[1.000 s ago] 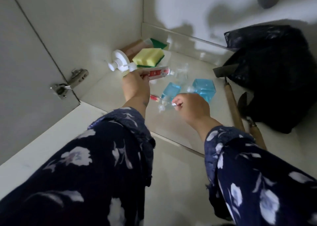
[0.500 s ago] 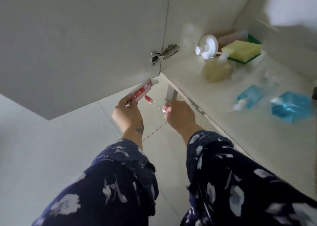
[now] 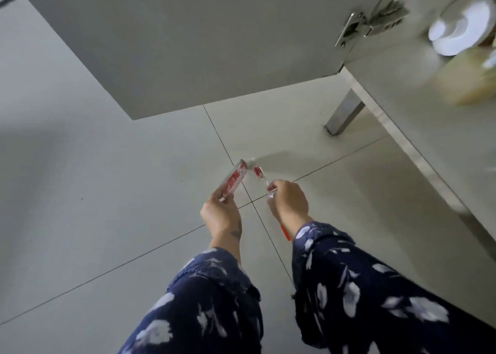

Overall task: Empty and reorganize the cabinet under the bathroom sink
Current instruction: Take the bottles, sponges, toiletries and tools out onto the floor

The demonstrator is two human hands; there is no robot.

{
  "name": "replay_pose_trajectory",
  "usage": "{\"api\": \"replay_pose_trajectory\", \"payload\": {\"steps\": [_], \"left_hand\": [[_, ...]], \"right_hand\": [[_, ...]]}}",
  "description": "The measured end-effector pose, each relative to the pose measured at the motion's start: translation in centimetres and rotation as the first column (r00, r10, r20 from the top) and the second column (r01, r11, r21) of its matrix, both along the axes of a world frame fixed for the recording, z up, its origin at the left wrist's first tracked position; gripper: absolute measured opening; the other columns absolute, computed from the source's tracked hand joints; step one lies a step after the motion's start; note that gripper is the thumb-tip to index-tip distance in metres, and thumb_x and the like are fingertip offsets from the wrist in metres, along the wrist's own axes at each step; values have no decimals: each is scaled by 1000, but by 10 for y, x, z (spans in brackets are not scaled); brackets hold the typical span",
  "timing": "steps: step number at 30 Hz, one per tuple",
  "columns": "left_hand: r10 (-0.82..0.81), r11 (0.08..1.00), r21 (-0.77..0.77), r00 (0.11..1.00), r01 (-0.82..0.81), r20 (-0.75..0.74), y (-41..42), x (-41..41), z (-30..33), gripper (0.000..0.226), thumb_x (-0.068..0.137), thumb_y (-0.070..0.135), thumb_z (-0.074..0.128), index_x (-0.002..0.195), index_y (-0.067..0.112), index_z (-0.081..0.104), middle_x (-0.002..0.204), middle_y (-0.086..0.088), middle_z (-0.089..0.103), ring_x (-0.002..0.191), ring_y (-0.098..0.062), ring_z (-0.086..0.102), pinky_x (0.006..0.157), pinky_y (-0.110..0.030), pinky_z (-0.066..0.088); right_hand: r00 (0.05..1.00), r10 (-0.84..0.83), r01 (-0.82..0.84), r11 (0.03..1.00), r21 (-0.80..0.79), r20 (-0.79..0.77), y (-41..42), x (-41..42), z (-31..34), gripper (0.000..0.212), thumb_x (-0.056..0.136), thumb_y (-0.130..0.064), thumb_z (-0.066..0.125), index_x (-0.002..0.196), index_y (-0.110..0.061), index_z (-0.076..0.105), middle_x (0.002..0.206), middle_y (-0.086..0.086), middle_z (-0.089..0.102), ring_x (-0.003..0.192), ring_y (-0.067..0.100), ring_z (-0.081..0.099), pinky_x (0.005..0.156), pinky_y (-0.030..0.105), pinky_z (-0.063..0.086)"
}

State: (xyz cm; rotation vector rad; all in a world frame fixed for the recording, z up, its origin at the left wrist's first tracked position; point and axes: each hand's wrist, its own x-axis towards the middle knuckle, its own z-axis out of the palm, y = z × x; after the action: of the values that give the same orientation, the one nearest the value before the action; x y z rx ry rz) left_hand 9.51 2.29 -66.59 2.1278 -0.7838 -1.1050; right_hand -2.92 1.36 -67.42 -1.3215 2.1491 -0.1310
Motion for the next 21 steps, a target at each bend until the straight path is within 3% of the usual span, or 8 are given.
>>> {"api": "replay_pose_trajectory", "payload": {"steps": [3, 6, 8, 12, 16, 21], "left_hand": [[-48, 998, 41, 999, 48, -9, 0, 1, -16, 28, 95, 8, 53, 118, 16, 67, 107, -2, 65, 79, -16, 58, 66, -18, 47], [-118, 991, 69, 993, 117, 11, -3, 1, -26, 29, 94, 7, 52, 119, 17, 66, 114, -6, 65, 85, -20, 60, 75, -24, 51], [-166, 983, 86, 986, 163, 32, -6, 0, -30, 29, 94, 9, 51, 118, 18, 66, 115, -6, 65, 86, -22, 62, 77, -27, 52], [-234, 968, 117, 969, 224, 77, -11, 0, -28, 30, 92, 9, 52, 112, 25, 67, 115, -4, 64, 86, -25, 63, 66, -27, 51], [-317, 944, 124, 944, 304, 96, -19, -5, -3, 42, 88, 0, 47, 118, 24, 63, 123, -4, 60, 76, -19, 58, 49, -20, 38], [-501, 862, 10, 848, 507, 175, -42, -32, 57, 37, 90, 4, 49, 120, 18, 63, 127, 0, 61, 108, -19, 58, 78, -21, 40]], "right_hand": [[1000, 19, -19, 1000, 4, -8, 3, 1, -16, 29, 92, -5, 48, 112, -20, 64, 110, 1, 68, 97, 21, 62, 70, 21, 38], [998, 60, -60, 998, -23, -16, 4, -1, -26, 30, 90, 0, 46, 110, -16, 63, 105, 3, 68, 86, 20, 60, 66, 22, 37], [996, 87, -88, 995, -40, -21, 2, -2, -28, 29, 90, -1, 48, 111, -16, 63, 106, 3, 67, 90, 21, 61, 67, 22, 37], [994, 111, -111, 993, -25, -18, -3, -7, -20, 29, 90, -8, 50, 112, -23, 62, 109, -1, 65, 96, 22, 60, 70, 25, 40], [992, 126, -126, 992, -8, -16, -8, -18, 6, 27, 88, -10, 50, 108, -24, 62, 103, -1, 65, 87, 21, 57, 72, 27, 43], [992, 127, -128, 987, -95, -18, -18, -49, 63, 23, 89, -13, 54, 105, -26, 62, 105, -3, 63, 94, 19, 60, 78, 27, 45]]}}
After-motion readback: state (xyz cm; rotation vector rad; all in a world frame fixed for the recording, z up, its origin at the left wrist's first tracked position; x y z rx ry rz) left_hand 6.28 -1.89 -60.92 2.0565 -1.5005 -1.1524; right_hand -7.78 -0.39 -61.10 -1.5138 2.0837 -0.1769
